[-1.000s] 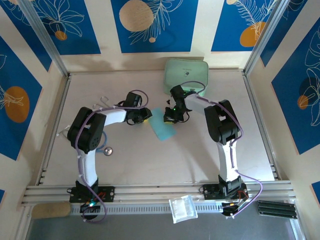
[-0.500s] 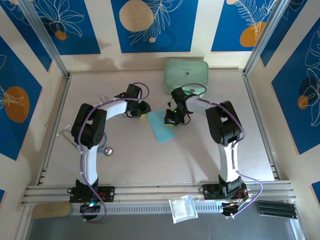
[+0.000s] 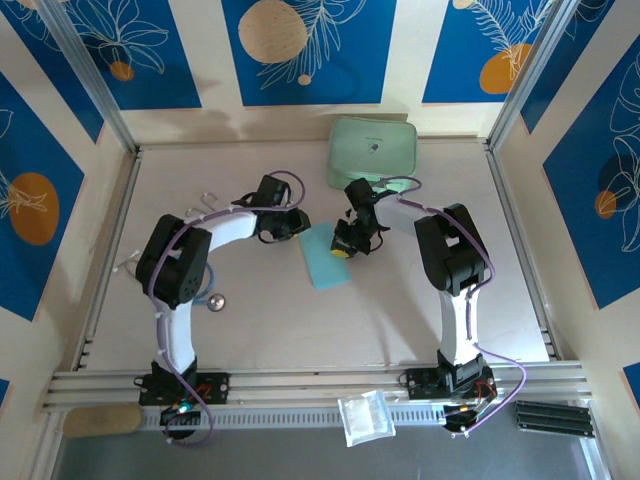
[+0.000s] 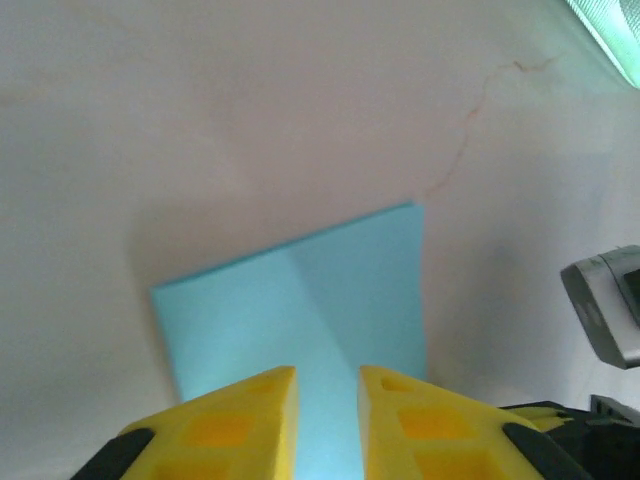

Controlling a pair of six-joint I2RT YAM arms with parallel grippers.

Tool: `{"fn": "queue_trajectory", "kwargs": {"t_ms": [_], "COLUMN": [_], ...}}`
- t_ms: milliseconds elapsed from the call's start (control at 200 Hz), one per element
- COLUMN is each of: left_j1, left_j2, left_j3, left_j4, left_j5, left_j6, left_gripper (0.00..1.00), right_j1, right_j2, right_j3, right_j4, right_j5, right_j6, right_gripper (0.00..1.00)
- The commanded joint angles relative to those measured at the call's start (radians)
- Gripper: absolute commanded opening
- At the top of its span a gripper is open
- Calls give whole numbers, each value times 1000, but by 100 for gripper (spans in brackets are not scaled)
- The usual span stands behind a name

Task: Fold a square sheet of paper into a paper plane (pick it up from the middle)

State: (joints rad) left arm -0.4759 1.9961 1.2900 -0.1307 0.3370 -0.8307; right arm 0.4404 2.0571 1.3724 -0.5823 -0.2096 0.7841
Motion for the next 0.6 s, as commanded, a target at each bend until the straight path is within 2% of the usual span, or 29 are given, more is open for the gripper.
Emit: {"fn": "queue_trajectory", "kwargs": {"t_ms": [0, 95, 190, 280, 455, 595], "left_j1": [-3, -1, 4, 16, 65, 74], "left_j2": [42, 67, 82, 78, 57, 21], "left_j3": [4, 30, 35, -4, -8, 71], "left_j4": [58, 13, -44, -27, -21, -89], "left_j5": [37, -12, -116, -183, -181, -185], "left_j6": [-50, -33, 5, 46, 102, 156], "left_gripper": [20, 18, 16, 16, 19, 23], "right_j1": [-13, -17, -22, -29, -37, -38], "right_j2": [-5, -2, -3, -4, -7, -9], "right_j3": [-33, -43, -54, -65, -83, -79], "right_j4": [-41, -36, -36, -36, -35, -18], "right_j5": [3, -2, 5, 12, 9, -16], "right_j6": [69, 75, 79, 86, 88, 102], "right_gripper": [12, 11, 11, 11, 11, 11]}}
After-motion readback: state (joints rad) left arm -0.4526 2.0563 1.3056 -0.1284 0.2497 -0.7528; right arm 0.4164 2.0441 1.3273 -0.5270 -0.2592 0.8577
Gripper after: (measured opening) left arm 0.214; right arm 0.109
